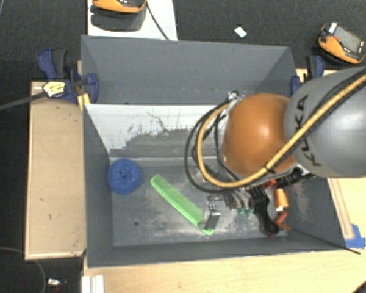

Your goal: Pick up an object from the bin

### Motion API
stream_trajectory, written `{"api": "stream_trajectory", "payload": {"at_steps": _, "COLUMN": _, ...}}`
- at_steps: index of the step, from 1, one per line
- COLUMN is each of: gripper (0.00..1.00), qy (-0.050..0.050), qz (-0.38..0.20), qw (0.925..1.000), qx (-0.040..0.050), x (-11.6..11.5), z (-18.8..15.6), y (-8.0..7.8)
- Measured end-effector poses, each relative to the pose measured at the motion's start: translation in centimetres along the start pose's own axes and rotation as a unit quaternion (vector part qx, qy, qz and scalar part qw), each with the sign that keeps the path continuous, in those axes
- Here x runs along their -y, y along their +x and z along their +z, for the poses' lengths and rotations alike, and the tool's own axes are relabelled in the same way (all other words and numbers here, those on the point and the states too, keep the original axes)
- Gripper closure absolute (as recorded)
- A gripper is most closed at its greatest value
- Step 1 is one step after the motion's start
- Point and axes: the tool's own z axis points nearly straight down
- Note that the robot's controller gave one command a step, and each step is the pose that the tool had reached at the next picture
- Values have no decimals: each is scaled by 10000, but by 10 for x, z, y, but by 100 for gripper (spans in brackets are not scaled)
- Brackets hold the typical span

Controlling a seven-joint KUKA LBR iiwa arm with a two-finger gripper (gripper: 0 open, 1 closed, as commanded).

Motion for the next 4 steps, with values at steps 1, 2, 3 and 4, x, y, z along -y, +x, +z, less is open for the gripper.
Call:
{"api": "stream_trajectory", "payload": {"at_steps": 1, "gripper": 0, "qy": -3, "qz": 22, "qw": 10000, "qx": 34, "x": 0, "z": -3, "y": -2}}
{"api": "stream_trajectory", "payload": {"at_steps": 2, "gripper": 0, "qy": -9, "qz": 836, "qw": 9965, "qx": 42, "x": -3, "z": 55, "y": -22}}
{"api": "stream_trajectory", "payload": {"at_steps": 3, "gripper": 0, "qy": -16, "qz": 1250, "qw": 9921, "qx": 56, "x": -19, "z": 52, "y": -48}}
{"api": "stream_trajectory", "payload": {"at_steps": 4, "gripper": 0, "qy": 3, "qz": 2315, "qw": 9728, "qx": 10, "x": 30, "z": 68, "y": 0}}
